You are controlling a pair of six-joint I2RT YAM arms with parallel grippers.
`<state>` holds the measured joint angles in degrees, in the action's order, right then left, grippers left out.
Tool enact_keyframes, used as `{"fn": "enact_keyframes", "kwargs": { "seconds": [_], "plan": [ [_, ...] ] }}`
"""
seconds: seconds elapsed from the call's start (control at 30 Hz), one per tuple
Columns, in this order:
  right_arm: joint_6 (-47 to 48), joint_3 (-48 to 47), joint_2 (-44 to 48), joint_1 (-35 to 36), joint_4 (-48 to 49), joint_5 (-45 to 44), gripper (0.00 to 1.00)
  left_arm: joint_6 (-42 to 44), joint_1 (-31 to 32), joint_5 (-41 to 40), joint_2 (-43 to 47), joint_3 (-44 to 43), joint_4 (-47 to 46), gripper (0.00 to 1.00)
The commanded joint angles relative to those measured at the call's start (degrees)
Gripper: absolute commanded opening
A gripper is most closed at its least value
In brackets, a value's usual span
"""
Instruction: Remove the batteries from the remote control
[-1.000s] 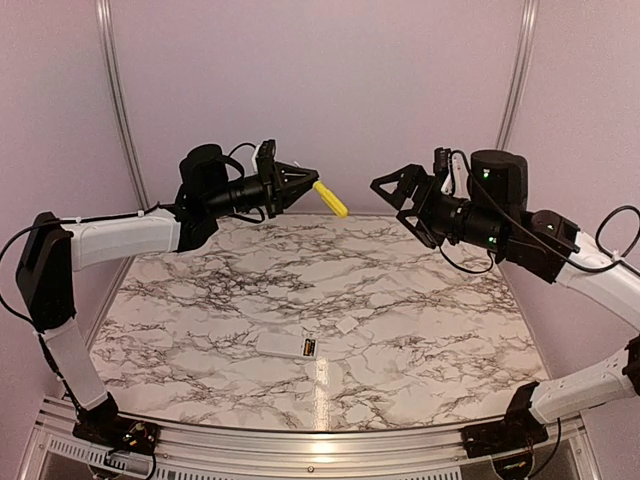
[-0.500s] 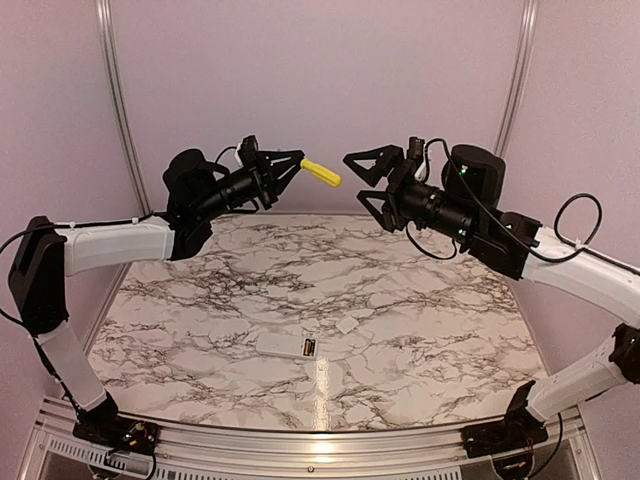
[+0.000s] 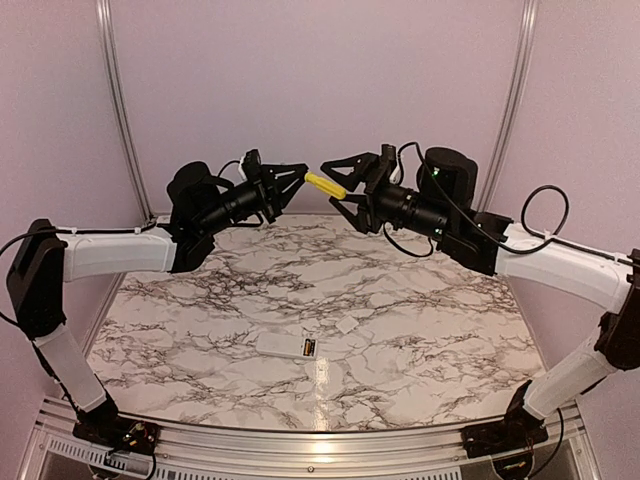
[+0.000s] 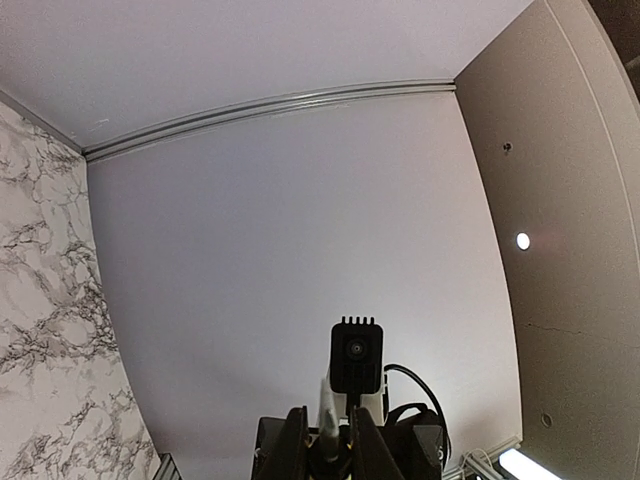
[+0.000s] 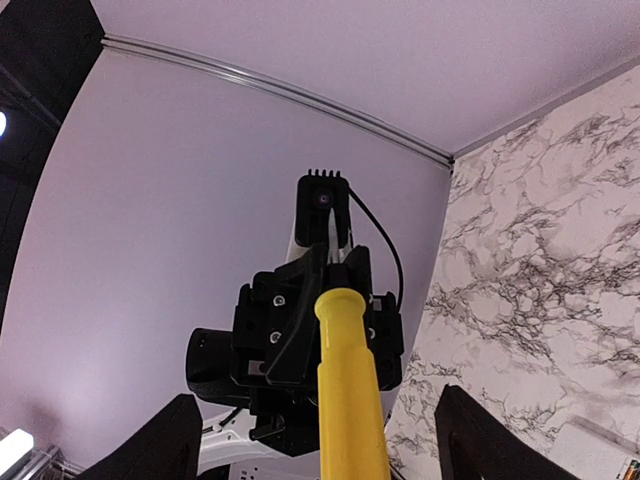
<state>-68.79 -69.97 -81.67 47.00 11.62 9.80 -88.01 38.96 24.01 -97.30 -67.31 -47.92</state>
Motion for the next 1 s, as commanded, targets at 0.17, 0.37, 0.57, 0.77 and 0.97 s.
{"fn": "enact_keyframes", "kwargs": {
  "seconds": [0.17,0.37,0.57,0.77,0.97],
  "plan": [
    [-1.6,-4.88,-3.1,-0.3,3.17,2.33,0.68,0.66,1.11,-3.16,2.05,1.35,-2.32,0.0],
    [-1.61,-5.77,-3.75,-0.33,3.02,2.33,0.57,1.35,1.21,-4.35,2.63,2.19,-1.74,0.0],
    [-1.78,-5.87,-4.2,-0.33,2.86,2.85,0.51,2.21,1.21,-4.67,2.37,2.01,-0.85,0.0],
    [-1.61,-5.94,-4.02,-0.42,2.15,2.5,0.42,3.02,1.21,-4.94,2.46,1.8,0.57,0.0],
    [-1.54,-6.15,-4.29,-0.46,1.44,2.51,0.29,4.18,1.24,-4.9,2.82,1.92,2.11,0.0]
  ]
}}
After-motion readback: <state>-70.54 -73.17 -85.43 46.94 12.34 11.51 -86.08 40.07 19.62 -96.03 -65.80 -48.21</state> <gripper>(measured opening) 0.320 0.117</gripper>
